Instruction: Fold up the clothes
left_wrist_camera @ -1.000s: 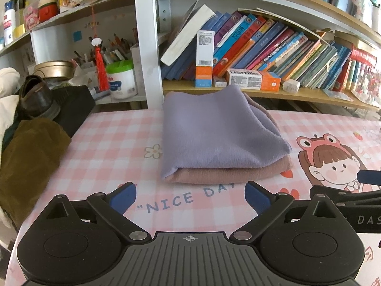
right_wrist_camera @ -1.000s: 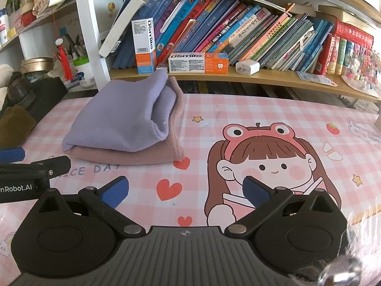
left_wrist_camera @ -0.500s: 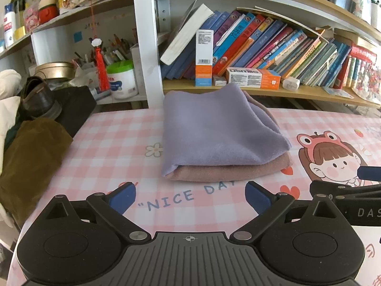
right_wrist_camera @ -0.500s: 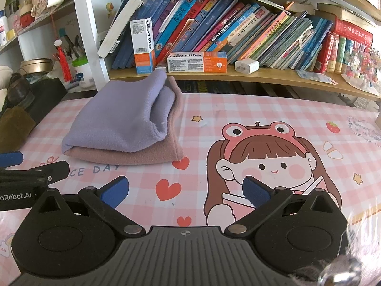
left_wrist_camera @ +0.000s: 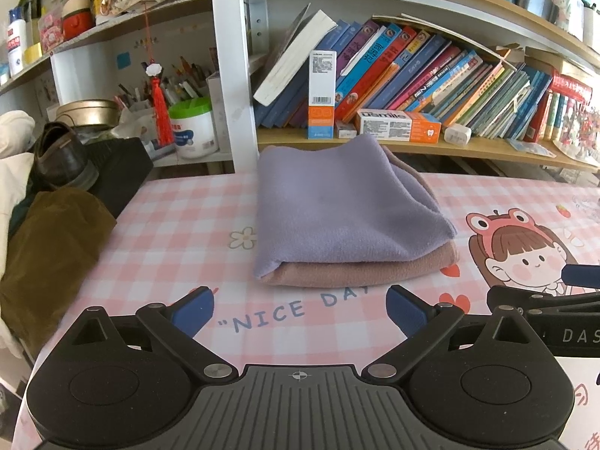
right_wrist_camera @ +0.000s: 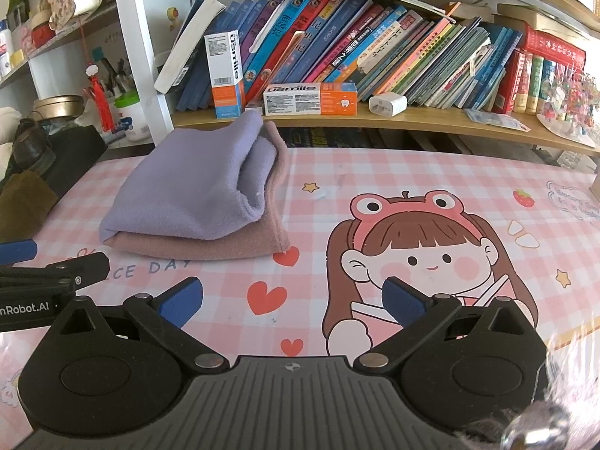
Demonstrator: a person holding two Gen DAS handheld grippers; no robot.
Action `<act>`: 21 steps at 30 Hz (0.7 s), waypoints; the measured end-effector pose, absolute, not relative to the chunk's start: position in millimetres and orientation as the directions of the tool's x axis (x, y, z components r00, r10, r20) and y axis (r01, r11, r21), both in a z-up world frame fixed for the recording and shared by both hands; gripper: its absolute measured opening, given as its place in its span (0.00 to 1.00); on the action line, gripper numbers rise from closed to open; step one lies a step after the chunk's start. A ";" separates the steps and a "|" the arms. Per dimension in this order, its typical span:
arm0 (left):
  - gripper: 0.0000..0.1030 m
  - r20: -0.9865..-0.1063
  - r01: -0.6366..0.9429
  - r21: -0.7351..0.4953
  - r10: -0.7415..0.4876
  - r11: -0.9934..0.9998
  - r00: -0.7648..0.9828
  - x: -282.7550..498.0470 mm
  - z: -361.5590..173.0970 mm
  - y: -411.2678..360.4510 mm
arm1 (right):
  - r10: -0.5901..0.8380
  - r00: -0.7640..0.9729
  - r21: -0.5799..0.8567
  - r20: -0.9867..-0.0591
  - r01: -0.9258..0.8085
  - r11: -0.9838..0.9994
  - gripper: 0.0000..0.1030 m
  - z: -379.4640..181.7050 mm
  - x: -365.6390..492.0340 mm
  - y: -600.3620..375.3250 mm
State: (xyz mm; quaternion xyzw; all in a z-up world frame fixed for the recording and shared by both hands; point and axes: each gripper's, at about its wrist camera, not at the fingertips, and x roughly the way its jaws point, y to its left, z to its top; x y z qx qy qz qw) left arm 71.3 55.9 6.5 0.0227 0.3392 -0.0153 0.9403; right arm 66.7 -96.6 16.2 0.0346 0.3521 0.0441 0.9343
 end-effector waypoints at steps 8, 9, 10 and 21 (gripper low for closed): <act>0.97 -0.638 0.044 0.033 -0.013 0.998 0.770 70.4 7.0 56.3 | 0.107 0.748 0.095 -0.655 -0.059 0.994 1.00 16.6 65.8 -96.2; 0.97 -0.638 0.044 0.032 -0.014 0.999 0.770 70.3 7.0 56.3 | 0.107 0.748 0.095 -0.655 -0.059 0.994 1.00 16.6 65.7 -96.3; 0.97 -0.639 0.044 0.031 -0.014 0.999 0.769 70.2 7.0 56.4 | 0.107 0.748 0.095 -0.655 -0.059 0.994 1.00 16.6 65.7 -96.3; 0.97 -0.640 0.048 0.027 -0.019 0.998 0.768 69.6 7.0 57.1 | 0.107 0.746 0.095 -0.657 -0.059 0.994 1.00 16.2 65.2 -96.6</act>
